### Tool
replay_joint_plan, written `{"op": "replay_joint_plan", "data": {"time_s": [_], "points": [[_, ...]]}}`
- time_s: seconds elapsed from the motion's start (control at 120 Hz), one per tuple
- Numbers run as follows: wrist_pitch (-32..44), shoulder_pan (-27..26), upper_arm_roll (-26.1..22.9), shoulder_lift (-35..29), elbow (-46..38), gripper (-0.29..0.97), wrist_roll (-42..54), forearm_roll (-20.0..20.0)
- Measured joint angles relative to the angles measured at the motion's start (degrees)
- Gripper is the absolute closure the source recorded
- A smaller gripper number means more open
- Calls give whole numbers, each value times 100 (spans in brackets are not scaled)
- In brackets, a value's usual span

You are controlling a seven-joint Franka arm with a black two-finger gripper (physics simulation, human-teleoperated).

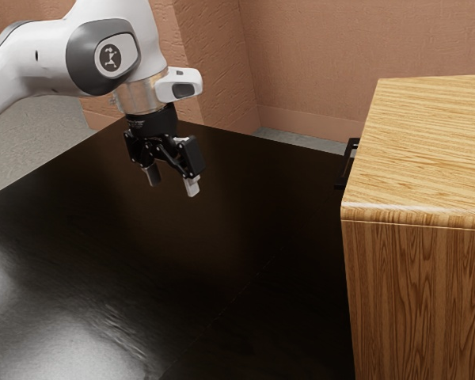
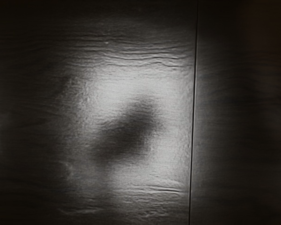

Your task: Pull the drawer handle with one arm to open the drawer

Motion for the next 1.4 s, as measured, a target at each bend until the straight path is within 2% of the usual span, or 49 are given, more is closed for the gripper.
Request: {"op": "replay_joint_plan", "data": {"time_s": [0.367,0.583,0.9,1.183,1.4], "points": [[-44,-10,-12,-29,103,0,-34,13],[-623,-8,-5,-87,1144,0,-304,22],[-1286,-102,-60,-184,1266,0,-828,-108],[-828,-15,-62,11,1207,0,-1336,-223],[-405,128,-64,237,1229,0,-1618,-572]]}}
